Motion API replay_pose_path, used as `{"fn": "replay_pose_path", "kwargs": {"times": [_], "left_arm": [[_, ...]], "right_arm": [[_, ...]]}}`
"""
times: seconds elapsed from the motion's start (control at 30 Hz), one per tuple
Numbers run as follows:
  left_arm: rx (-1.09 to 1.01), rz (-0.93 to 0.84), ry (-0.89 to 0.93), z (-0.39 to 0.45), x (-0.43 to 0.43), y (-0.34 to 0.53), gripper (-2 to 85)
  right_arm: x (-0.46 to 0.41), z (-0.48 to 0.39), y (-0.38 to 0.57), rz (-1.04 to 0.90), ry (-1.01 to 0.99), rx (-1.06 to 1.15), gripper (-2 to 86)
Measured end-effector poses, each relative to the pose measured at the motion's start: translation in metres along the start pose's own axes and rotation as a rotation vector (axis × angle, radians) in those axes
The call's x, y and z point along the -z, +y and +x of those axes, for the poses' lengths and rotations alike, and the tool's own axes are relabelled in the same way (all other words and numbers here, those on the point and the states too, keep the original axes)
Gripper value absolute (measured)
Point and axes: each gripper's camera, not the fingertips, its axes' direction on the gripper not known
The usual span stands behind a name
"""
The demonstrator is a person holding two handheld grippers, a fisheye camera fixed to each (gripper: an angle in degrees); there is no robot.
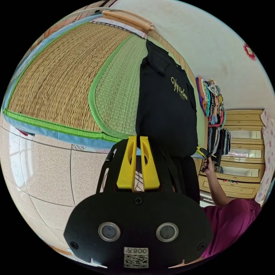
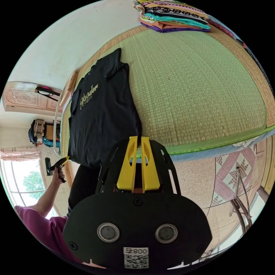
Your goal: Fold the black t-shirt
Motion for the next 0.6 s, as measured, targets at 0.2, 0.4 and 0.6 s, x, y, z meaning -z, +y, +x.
{"fn": "replay_pose_path", "kwargs": {"times": [0.2, 0.4, 0.6], "left_arm": [[-0.017, 0.070, 0.095, 0.014, 0.049, 0.019, 1.8], [-0.060, 0.132, 0.150, 0.034, 0.100, 0.046, 1.7], [-0.067, 0.205, 0.216, 0.041, 0.154, 0.083, 1.7]], "right_arm": [[0.040, 0.015, 0.018, 0.042, -0.137, 0.010, 2.3], [0.084, 0.017, 0.050, 0.068, -0.228, 0.071, 2.1], [0.123, 0.019, 0.091, 0.095, -0.317, 0.120, 2.0]]}}
